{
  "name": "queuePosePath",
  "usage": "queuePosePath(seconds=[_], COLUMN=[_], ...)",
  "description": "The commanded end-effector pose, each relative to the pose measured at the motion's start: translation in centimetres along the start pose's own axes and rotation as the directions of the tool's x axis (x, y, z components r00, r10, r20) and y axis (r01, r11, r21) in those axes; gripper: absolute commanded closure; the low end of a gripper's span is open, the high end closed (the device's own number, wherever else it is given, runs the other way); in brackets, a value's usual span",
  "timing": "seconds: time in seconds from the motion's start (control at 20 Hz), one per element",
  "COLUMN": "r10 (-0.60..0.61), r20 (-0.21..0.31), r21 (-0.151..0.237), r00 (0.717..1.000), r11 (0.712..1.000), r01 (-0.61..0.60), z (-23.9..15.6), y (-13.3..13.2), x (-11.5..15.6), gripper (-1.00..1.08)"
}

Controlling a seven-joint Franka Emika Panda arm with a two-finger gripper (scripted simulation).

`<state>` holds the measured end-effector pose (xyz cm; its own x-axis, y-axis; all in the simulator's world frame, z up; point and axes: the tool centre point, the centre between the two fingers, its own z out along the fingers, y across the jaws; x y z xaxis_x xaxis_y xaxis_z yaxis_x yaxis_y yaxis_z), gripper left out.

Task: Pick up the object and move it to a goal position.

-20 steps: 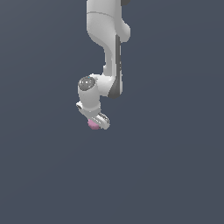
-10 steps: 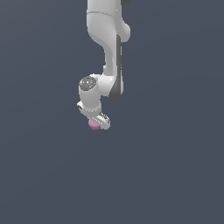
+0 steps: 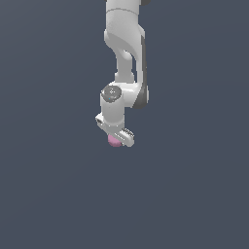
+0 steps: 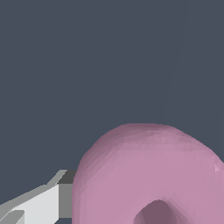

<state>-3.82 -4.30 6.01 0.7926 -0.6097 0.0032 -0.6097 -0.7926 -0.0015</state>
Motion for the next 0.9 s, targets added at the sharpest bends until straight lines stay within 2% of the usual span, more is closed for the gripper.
queuePosePath(seconds=[0.0, 0.55, 0.85], r10=[-0.001, 0.0, 0.0], r20=[0.0, 0.001, 0.002], r21=[0.0, -0.002, -0.002], r00=[1.0, 1.0, 1.0], r11=[1.0, 1.0, 1.0], r01=[0.001, 0.0, 0.0], z=[-0.7, -3.9, -5.2], y=[-2.4, -14.4, -19.2], x=[-0.6, -3.2, -4.0], gripper=[1.08, 1.08, 1.08])
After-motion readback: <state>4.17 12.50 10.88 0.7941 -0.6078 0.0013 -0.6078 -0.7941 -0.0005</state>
